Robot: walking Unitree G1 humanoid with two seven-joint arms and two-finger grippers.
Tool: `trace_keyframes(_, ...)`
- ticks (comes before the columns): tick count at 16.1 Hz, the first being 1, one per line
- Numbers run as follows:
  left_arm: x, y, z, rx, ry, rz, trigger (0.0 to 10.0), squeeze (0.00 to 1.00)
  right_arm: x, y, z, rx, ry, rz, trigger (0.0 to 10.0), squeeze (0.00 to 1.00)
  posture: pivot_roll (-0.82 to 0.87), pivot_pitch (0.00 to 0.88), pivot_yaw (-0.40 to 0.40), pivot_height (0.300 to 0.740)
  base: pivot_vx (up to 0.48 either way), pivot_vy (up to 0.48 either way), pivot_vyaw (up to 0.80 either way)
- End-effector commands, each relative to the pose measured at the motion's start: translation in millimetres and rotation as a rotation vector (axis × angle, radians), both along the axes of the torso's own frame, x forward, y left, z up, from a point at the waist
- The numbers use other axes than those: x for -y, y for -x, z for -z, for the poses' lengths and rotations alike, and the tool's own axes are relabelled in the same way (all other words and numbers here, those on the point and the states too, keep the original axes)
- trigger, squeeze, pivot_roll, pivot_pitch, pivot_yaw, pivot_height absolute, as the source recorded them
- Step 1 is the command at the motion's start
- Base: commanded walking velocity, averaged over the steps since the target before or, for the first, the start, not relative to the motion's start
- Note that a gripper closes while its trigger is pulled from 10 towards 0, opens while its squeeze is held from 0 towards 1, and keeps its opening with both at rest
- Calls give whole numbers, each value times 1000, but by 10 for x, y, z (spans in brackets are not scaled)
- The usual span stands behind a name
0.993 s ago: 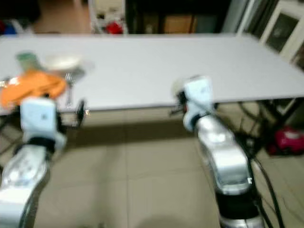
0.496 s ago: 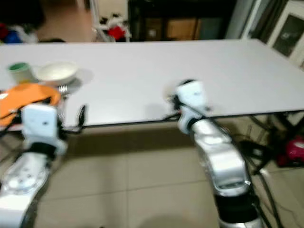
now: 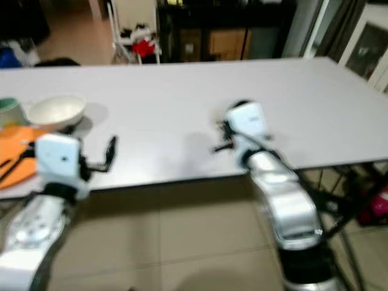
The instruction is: Setting the table
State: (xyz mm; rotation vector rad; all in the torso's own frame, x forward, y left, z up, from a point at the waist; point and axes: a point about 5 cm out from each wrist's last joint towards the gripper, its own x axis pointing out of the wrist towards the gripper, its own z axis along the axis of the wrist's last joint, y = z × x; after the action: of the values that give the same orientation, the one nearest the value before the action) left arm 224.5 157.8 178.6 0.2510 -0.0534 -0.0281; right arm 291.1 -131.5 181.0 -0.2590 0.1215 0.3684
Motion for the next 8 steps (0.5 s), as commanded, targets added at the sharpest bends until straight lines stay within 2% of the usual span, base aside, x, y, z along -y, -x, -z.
trace_keyframes(1,36,-3,-4,-3,6,18,10000,90,100,-15,-65,30,8,27,10000,0,-92,0,1,740,416,0,0)
trace_keyframes(8,44,21,18,-14,-1,20,10000,90,63,-31,-55,31,44,-29,10000,0,-84,0,-14,740,412,0,0)
